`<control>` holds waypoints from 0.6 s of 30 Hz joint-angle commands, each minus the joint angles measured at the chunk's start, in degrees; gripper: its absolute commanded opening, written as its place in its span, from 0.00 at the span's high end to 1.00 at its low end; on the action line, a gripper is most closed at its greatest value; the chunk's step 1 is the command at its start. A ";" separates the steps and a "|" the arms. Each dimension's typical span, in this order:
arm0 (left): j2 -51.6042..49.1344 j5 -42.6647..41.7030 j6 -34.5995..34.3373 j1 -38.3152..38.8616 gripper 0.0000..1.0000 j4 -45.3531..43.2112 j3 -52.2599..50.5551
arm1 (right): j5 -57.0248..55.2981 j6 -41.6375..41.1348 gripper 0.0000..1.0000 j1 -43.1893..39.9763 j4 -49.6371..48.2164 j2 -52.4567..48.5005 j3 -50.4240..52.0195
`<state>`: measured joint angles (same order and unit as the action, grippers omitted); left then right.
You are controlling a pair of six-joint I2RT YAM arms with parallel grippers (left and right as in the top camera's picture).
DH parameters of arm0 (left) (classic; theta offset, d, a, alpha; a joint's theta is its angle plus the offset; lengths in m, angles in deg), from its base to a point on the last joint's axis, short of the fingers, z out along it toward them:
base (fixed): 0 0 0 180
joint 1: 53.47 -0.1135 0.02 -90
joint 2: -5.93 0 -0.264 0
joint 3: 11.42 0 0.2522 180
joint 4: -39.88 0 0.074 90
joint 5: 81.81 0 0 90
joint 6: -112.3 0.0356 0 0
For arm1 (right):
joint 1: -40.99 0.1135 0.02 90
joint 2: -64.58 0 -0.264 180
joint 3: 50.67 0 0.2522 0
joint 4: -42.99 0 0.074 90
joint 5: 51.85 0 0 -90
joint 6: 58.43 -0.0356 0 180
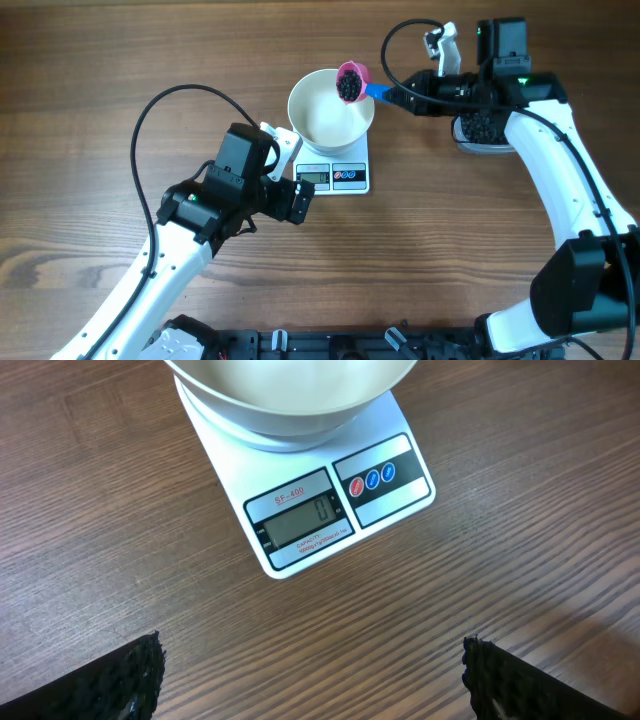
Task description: Scoop item into bowl and weigh 150g on scale
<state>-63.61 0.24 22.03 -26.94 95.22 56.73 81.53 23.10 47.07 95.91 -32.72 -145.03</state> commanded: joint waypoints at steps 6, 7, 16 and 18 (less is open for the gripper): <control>-0.13 0.52 -0.17 0.22 0.00 -0.17 1.07 | -5.99 7.02 0.96 2.75 0.17 -0.74 0.48; -0.13 0.52 -0.17 0.22 0.00 -0.17 1.07 | -6.10 6.99 0.96 2.75 0.17 -0.74 0.48; -0.13 0.52 -0.15 0.22 0.00 -0.17 1.07 | -6.51 9.73 0.96 2.75 0.72 -0.72 0.46; -0.13 0.50 -0.17 0.22 0.00 -0.20 1.07 | -6.54 10.25 0.96 2.75 0.96 -0.72 0.46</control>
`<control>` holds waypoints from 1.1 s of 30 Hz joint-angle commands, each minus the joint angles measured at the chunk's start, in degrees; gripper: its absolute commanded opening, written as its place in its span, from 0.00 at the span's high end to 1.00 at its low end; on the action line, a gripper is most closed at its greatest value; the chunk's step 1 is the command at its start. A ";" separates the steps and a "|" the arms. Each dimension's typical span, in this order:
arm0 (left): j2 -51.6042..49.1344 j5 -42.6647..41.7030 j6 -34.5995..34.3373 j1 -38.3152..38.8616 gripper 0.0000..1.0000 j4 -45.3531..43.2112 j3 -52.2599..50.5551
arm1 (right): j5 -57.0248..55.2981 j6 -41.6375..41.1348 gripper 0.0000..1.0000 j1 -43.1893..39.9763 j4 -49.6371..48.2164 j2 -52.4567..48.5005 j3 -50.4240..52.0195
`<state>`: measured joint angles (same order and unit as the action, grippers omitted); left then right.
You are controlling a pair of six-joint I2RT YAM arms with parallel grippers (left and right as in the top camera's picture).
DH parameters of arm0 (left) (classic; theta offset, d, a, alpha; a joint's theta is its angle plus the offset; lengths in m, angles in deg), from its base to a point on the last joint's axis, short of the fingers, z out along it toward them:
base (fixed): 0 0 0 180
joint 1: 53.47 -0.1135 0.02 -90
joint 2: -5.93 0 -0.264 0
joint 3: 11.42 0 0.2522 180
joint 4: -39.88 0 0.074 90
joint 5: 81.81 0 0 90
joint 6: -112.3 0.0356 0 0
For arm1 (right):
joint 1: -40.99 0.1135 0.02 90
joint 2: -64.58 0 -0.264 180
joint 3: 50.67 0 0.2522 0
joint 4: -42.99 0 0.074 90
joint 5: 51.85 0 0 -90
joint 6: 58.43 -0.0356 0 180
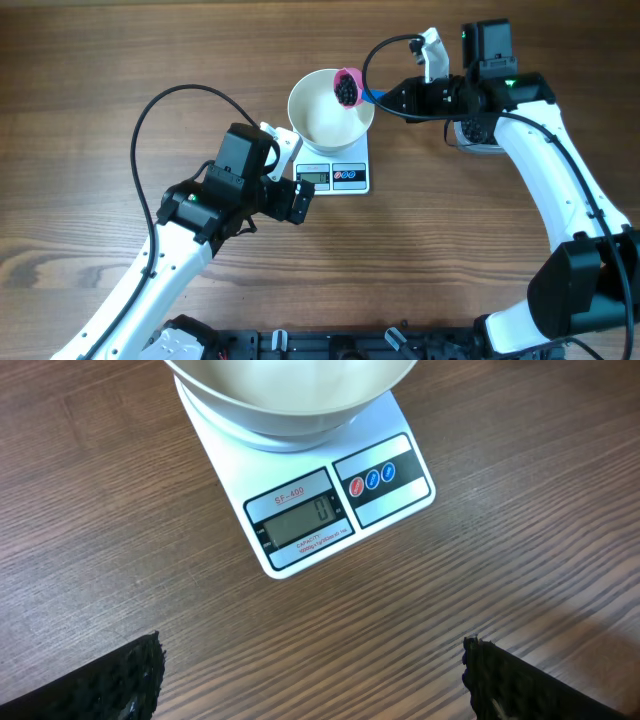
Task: Scoop item into bowl and weigh 150g on scale
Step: 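Tilt the scoop with the right gripper to pour beans into the bowl, then tilt the pink scoop with the right gripper to pour beans into the bowl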
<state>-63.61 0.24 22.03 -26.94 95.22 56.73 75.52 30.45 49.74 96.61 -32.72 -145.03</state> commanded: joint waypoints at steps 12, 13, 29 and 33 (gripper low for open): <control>-0.13 0.52 -0.17 0.22 0.00 -0.17 1.07 | -1.84 5.64 0.96 0.09 0.28 2.29 0.39; -0.13 0.52 -0.17 0.22 0.00 -0.17 1.07 | -2.05 5.66 0.96 0.09 0.28 2.67 0.39; -0.13 0.50 -0.15 0.22 0.00 -0.17 1.07 | -12.11 6.08 0.96 6.69 -0.04 3.78 0.39; -0.13 0.52 -0.15 0.22 0.00 -0.17 1.07 | -12.13 6.10 0.96 6.82 -0.17 3.78 0.39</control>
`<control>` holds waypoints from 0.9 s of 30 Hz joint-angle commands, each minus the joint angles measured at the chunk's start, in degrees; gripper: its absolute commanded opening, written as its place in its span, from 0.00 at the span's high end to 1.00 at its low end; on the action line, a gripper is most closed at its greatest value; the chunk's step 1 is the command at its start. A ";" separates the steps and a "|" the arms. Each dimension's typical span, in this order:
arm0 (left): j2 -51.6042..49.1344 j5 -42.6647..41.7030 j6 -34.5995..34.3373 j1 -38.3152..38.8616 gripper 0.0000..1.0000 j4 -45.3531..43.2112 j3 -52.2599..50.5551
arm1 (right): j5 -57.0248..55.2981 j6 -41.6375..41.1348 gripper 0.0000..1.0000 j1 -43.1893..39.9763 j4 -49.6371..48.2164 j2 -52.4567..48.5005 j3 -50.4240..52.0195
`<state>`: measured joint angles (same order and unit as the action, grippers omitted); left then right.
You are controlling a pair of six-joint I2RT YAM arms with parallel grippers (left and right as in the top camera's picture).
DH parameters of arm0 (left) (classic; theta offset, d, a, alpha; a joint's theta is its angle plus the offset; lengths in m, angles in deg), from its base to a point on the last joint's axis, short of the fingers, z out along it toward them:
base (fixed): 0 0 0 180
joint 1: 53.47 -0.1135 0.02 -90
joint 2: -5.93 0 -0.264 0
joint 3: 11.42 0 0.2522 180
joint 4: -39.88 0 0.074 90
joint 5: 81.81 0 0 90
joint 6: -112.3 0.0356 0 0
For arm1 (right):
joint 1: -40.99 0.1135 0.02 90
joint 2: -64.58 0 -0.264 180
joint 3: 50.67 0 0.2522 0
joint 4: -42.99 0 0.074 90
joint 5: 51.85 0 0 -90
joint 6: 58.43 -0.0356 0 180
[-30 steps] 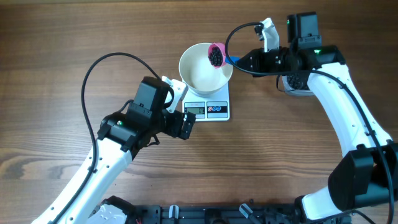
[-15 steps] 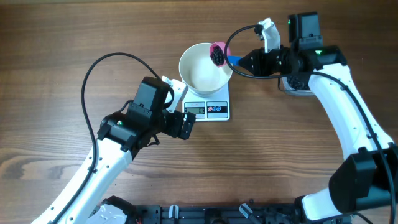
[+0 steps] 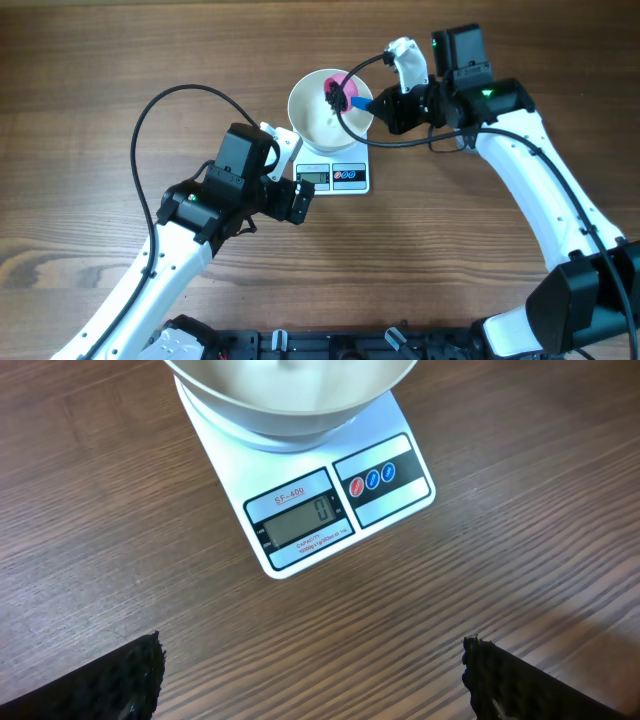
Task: Scoop item into bowl and weigh 150g on scale
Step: 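Tilt the pink scoop with the right gripper to pour beans into the bowl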
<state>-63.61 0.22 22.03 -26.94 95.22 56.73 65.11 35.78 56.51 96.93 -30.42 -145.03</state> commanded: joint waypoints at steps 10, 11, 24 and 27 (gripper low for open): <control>-0.13 0.55 -0.17 0.22 0.00 -0.17 1.07 | -1.73 1.01 0.96 0.04 -0.50 1.49 0.17; -0.13 0.55 -0.17 0.22 0.00 -0.17 1.07 | -1.73 1.27 0.96 0.07 -0.50 1.49 0.13; -0.13 0.55 -0.15 0.22 0.00 -0.17 1.07 | -5.57 2.27 0.96 0.07 -0.48 2.54 -0.09; -0.13 0.55 -0.15 0.22 0.00 -0.17 1.07 | -5.60 3.37 0.96 0.07 -0.42 2.99 -0.09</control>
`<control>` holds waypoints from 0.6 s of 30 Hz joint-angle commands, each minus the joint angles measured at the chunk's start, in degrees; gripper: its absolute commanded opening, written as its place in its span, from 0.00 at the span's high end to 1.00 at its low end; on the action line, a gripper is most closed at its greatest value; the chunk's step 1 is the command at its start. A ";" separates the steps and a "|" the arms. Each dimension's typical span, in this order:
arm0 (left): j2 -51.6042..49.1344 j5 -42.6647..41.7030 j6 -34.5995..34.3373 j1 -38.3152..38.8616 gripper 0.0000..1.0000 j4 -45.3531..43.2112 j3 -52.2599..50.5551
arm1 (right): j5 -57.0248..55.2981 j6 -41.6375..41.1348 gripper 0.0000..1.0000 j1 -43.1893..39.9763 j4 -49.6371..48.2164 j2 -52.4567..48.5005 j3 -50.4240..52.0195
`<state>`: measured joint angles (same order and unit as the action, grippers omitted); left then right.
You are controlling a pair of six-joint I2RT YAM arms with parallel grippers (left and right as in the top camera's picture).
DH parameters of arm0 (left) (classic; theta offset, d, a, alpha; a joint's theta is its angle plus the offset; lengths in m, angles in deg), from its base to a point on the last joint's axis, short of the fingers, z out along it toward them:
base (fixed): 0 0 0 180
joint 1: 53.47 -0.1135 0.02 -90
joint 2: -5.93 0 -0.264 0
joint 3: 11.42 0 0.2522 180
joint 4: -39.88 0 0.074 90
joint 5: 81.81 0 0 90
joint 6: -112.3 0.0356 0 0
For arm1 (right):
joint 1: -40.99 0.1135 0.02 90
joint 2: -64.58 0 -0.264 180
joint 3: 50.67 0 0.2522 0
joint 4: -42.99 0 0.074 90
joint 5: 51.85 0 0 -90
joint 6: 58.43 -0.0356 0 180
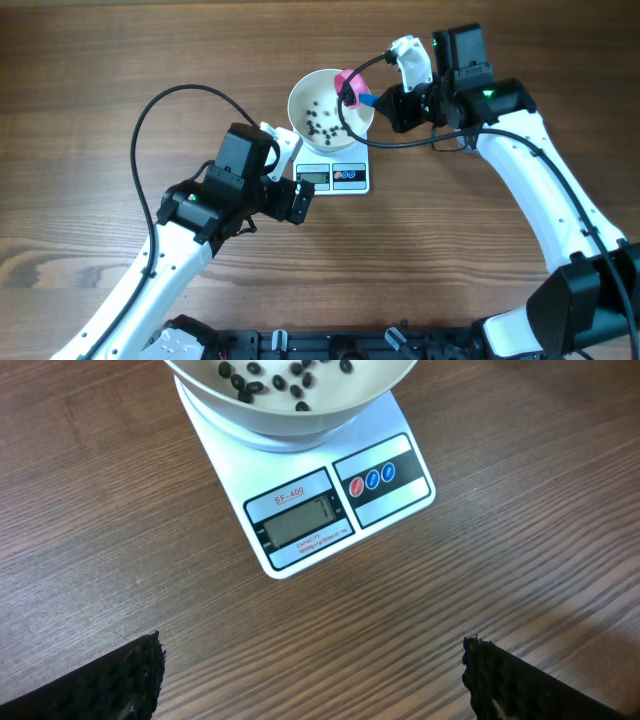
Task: Scoop item into bowl and weigh 150g on scale
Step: 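Tilt the pink scoop with the right gripper to pour beans into the bowl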
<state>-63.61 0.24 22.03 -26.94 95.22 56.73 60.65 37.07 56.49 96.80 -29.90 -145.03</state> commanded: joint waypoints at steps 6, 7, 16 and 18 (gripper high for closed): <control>-0.13 0.52 -0.17 0.22 0.00 -0.17 1.07 | -1.11 3.17 0.96 0.09 -0.33 2.99 -0.09; -0.13 0.52 -0.17 0.22 0.00 -0.20 1.07 | -1.11 3.45 0.96 0.11 -0.28 2.99 -0.09; -0.13 0.52 -0.15 0.22 0.00 -0.17 1.07 | -9.92 8.04 0.96 5.11 -0.61 2.99 -0.09; -0.13 0.52 -0.17 0.22 0.00 -0.17 1.07 | -12.72 8.11 0.96 6.14 -0.59 2.99 -0.09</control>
<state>-63.61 0.24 22.03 -26.94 95.22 56.73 55.17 43.30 60.71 96.65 -28.41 -145.03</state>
